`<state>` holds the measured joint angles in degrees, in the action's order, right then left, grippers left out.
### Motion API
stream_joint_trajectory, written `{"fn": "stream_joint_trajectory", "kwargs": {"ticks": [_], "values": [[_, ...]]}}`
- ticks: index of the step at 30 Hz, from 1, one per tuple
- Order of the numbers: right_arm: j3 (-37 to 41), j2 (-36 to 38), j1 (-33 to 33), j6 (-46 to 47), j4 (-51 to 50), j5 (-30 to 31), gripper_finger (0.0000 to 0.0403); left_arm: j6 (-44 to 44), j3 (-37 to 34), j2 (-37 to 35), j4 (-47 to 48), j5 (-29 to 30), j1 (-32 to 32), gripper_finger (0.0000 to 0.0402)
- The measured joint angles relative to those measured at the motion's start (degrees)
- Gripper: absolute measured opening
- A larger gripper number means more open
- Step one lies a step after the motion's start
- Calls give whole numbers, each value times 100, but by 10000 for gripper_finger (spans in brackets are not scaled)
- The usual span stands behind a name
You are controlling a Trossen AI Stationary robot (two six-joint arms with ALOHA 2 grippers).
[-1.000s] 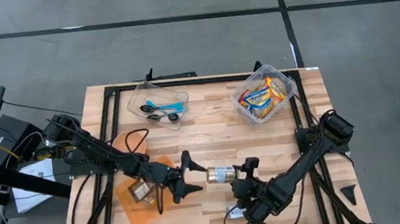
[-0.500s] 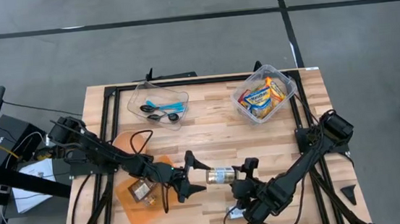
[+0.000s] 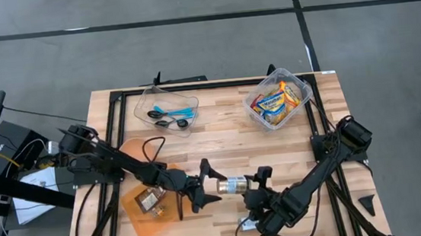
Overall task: Pick & Place Food Item
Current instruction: Put the gold seasoning bottle into the orange bin
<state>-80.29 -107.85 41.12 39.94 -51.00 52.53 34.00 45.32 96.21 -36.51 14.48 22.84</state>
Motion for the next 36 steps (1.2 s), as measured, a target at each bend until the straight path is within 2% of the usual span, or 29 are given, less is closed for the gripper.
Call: {"fn": "stream_joint_trajectory", "kwargs": {"ticks": [4, 9, 16, 28, 30, 34, 36], "values": [[2, -4, 4, 6, -7, 5, 276, 91, -2, 191, -238, 4, -98, 349], [0, -2, 7, 19, -52, 37, 276, 64, -3, 13, -236, -15, -106, 320], [0, -2, 11, 22, -94, 24, 276, -19, -4, -20, -199, -33, -104, 246], [0, -2, 9, 11, -98, 24, 276, -71, -4, -21, -208, 29, -104, 246], [0, -2, 9, 14, -84, 22, 276, -133, -7, -22, -229, 29, -104, 264], [0, -4, 11, 22, -73, 8, 276, -159, -7, -23, -257, 319, -104, 369], [0, -4, 9, 22, -83, 7, 276, -192, -7, -24, -244, 391, -104, 379]]}}
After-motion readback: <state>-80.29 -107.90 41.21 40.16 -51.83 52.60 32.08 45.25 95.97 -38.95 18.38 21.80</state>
